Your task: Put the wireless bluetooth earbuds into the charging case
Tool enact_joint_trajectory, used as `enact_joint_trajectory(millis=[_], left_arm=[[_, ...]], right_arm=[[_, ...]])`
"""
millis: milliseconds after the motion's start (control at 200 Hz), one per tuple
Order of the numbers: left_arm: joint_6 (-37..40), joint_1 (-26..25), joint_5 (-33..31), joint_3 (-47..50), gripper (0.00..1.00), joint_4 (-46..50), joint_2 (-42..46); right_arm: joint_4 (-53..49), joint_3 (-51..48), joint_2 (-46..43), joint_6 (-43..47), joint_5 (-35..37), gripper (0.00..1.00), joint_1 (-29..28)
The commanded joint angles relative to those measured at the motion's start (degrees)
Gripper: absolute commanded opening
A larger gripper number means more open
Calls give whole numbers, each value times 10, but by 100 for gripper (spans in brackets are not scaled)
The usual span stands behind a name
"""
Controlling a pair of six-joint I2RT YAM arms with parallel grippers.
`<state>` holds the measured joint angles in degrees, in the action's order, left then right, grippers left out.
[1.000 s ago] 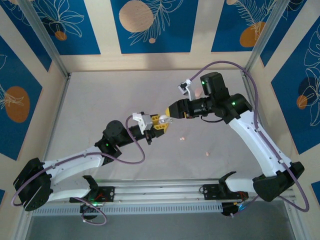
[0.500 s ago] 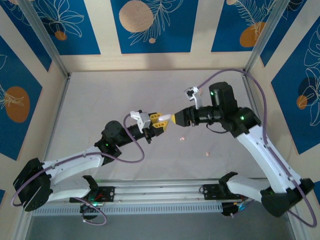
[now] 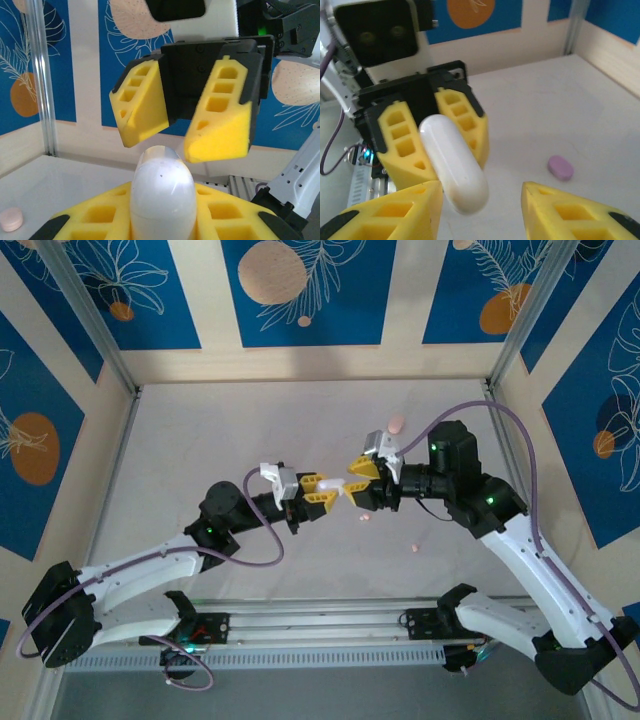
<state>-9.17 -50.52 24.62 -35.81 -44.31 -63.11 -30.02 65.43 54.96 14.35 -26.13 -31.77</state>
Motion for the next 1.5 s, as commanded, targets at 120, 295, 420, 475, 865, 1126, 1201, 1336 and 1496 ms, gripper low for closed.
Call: enact_joint_trajectory(millis=[120, 295, 420, 475, 865, 1126, 1201, 1336, 1496], left_arm=[[-10, 1, 30, -22, 25, -4, 11], [-8, 1, 40, -21, 25, -12, 8], [-6, 1, 45, -21, 25, -16, 6], [-5, 1, 47, -22, 25, -15, 5], [4, 1, 49, -22, 29, -9, 7], [33, 1, 37, -20, 40, 36, 18], [39, 1, 31, -17, 42, 41, 22], [52, 1, 17, -13, 49, 60, 31], [66, 1, -43, 2, 60, 60, 53]], right_arm=[[-17, -8, 1, 146, -34, 46, -14], [-29, -4, 13, 159, -24, 45, -14], [-32, -6, 19, 162, -22, 44, -14], [-35, -5, 21, 162, -23, 42, -13], [-66, 6, 39, 161, -75, 21, 4], [-76, 15, 42, 157, -103, 16, 19], [-76, 15, 43, 154, -103, 15, 23], [-75, 16, 48, 140, -92, 15, 30], [-70, 12, 67, 109, -81, 15, 44]])
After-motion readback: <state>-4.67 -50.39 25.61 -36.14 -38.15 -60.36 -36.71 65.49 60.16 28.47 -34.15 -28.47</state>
